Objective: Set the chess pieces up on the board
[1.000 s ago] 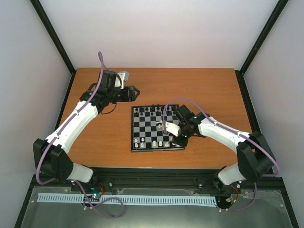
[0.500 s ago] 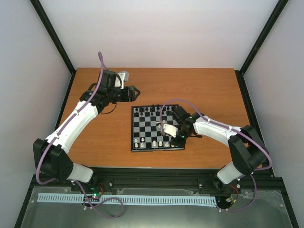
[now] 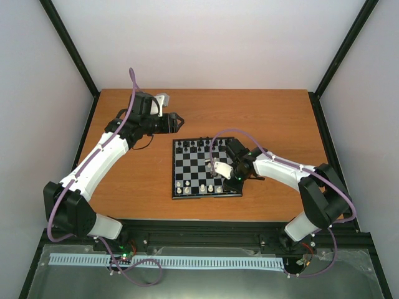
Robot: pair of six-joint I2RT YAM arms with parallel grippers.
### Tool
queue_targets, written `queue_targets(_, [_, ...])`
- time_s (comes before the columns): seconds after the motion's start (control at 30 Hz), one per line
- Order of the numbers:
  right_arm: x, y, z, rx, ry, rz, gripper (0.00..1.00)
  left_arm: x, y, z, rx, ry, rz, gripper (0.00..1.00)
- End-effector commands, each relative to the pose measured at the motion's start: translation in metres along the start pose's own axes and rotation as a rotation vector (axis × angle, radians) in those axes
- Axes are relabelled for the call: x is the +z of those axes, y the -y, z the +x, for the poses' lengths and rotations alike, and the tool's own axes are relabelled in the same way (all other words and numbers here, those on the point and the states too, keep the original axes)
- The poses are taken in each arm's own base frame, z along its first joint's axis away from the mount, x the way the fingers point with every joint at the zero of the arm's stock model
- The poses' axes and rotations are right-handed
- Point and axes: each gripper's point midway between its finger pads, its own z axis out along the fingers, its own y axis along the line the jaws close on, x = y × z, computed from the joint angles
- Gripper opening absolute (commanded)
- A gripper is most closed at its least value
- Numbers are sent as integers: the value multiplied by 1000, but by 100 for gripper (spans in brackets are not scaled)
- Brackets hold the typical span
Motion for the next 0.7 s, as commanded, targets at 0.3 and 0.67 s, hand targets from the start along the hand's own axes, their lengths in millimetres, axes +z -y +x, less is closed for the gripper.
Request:
queue_targets(0.3, [-54, 24, -51, -24, 117, 87, 35, -8, 8, -17, -3, 47, 30, 67])
queue_targets(0.67, [-19, 77, -66, 21, 28, 182, 35, -9, 9, -17, -3, 49, 35, 67])
